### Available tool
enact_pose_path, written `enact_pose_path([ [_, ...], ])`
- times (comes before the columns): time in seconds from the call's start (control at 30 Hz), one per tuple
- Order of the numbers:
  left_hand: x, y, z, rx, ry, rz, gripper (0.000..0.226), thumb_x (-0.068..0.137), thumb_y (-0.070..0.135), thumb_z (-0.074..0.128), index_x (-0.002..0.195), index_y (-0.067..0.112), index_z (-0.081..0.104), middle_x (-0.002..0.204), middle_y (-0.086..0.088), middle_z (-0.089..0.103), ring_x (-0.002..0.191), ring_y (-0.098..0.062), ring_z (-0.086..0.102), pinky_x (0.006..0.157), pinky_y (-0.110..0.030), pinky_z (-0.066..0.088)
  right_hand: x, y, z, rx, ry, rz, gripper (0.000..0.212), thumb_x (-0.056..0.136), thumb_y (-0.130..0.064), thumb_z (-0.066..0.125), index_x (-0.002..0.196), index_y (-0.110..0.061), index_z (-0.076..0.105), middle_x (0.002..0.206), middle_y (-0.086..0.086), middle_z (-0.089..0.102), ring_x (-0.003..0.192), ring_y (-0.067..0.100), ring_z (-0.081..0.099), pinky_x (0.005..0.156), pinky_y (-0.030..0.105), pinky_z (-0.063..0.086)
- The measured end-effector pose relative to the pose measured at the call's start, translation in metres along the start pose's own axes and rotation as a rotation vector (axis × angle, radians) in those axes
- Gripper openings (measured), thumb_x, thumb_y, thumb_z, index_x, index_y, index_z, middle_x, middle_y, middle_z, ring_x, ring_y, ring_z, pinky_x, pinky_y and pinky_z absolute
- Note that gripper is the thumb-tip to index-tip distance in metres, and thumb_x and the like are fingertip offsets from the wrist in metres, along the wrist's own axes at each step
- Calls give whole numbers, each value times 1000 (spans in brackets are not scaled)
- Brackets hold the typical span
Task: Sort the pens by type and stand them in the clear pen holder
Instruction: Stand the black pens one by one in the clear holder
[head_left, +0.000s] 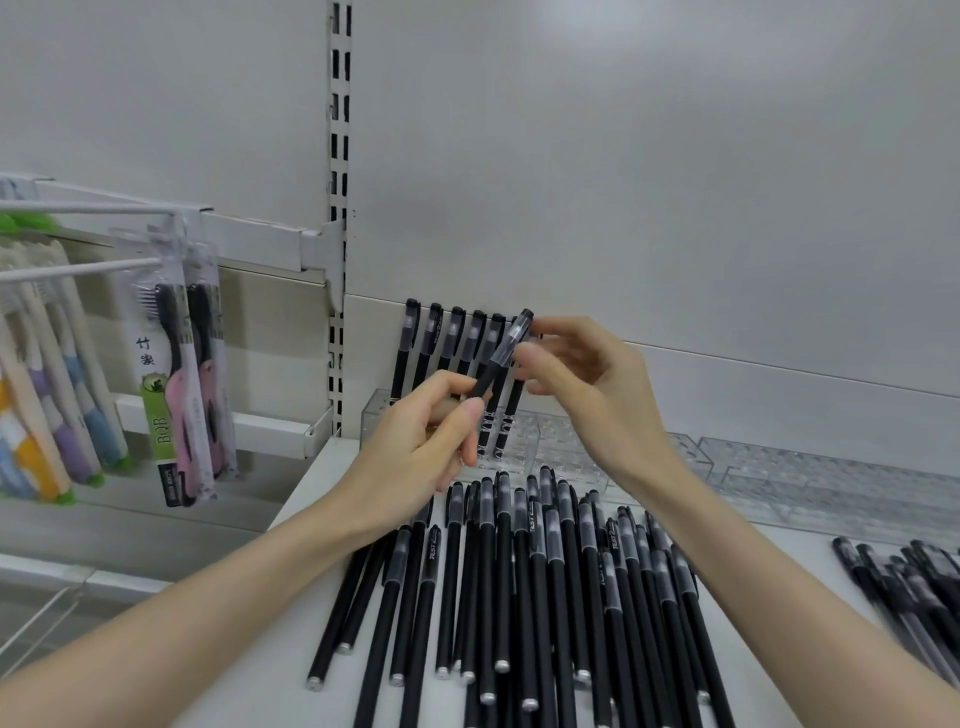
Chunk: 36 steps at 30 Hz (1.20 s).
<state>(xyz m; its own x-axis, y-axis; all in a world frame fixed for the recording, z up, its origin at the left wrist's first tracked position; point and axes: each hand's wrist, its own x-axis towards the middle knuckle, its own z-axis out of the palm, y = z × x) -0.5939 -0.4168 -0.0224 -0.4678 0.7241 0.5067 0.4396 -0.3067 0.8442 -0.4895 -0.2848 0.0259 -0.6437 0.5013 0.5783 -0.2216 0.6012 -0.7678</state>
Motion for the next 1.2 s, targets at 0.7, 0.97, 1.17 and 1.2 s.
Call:
enact_pose_path([
  [0.7, -3, -12, 4, 844, -185, 173, 65, 86, 61, 11, 137, 37, 45, 132, 19, 42, 124, 5, 20, 105, -19, 2, 20, -11, -29, -78, 285, -167, 34, 82, -5, 71, 96, -33, 60, 78, 5, 65, 71, 23, 69, 74, 44, 58],
  [0.97, -1, -12, 3, 920, -250, 128, 72, 82, 64, 2, 140, 40, 40, 136, 20, 37, 128, 1, 17, 104, -21, 3, 19, 9, -16, -187, 207, -154, 37, 82, -8, 72, 97, -38, 57, 74, -6, 62, 73, 22, 67, 75, 42, 57],
  [1.17, -1, -11, 4, 945, -253, 121, 74, 81, 63, -1, 140, 41, 38, 137, 21, 35, 128, 1, 16, 103, -21, 3, 19, 17, -15, -213, 144, -123, 30, 83, -6, 70, 100, -28, 58, 76, 5, 68, 74, 19, 69, 74, 35, 59],
  [1.2, -1, -11, 4, 945, -253, 120, 75, 81, 63, -2, 140, 41, 38, 137, 21, 35, 128, 1, 16, 103, -20, 3, 19, 16, -16, -216, 138, -122, 29, 83, -6, 70, 100, -27, 58, 76, 6, 68, 73, 18, 69, 74, 34, 59],
])
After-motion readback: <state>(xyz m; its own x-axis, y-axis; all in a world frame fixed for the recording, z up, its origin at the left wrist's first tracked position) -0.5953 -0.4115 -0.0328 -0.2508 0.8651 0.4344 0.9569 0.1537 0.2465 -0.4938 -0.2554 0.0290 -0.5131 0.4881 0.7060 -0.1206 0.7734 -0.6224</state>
